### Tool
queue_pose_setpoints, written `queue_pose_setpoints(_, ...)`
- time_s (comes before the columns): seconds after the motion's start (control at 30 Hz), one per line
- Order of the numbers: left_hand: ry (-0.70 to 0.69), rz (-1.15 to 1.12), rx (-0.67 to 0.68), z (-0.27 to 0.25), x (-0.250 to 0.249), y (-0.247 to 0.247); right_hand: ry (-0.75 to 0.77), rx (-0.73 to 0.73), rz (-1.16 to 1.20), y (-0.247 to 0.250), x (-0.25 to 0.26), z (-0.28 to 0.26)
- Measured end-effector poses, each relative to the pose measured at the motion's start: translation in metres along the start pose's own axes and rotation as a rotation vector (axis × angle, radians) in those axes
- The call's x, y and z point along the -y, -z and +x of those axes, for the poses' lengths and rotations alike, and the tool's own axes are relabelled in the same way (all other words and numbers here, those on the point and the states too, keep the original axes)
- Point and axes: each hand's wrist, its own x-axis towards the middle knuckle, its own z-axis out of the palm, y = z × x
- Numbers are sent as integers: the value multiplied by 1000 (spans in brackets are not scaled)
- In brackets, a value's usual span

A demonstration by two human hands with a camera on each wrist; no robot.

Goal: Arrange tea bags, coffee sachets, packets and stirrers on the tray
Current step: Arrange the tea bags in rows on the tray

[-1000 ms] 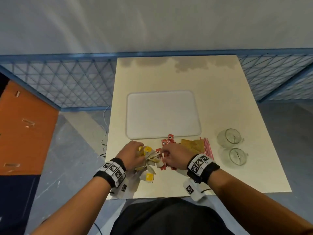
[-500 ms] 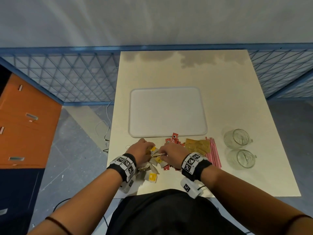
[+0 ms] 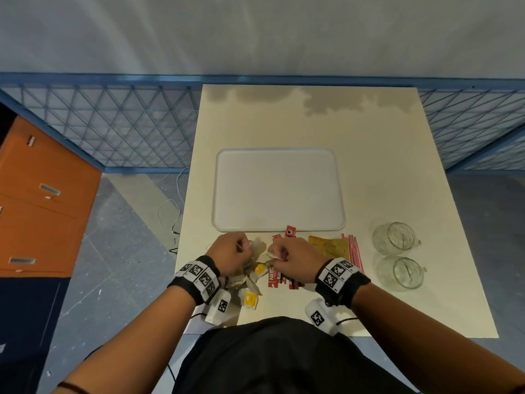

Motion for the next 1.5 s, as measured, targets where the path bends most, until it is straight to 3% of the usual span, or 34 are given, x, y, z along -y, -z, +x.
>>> queue_pose_setpoints(0.17, -35, -261, 51, -3, -9, 7, -50, -72, 150, 3, -6, -2)
queue_pose_setpoints(0.33, 43, -495, 75, -4, -20, 10, -109, -168, 324, 3, -11, -1)
queue_pose_setpoints(0.47, 149, -776, 77, -3, -30, 12, -95, -158, 385, 9, -12, 4)
queue_pose_setpoints(0.73, 195, -1020, 7, 14, -43, 16, -108, -133, 565, 19, -4, 19)
queue_pose_setpoints(1.0, 277, -1077, -24, 23, -45, 21, -96, -132, 568, 27, -1, 36)
queue_pose_setpoints(1.23, 222, -833, -129, 34, -44, 19, -91, -209, 651, 29, -3, 55)
queue_pose_setpoints(1.33, 281, -912, -156, 42, -46, 20, -119, -259, 677, 31, -1, 65)
queue_pose_setpoints(1.5, 274, -1037, -79, 52, -49, 28, -164, -243, 734, 33, 3, 80)
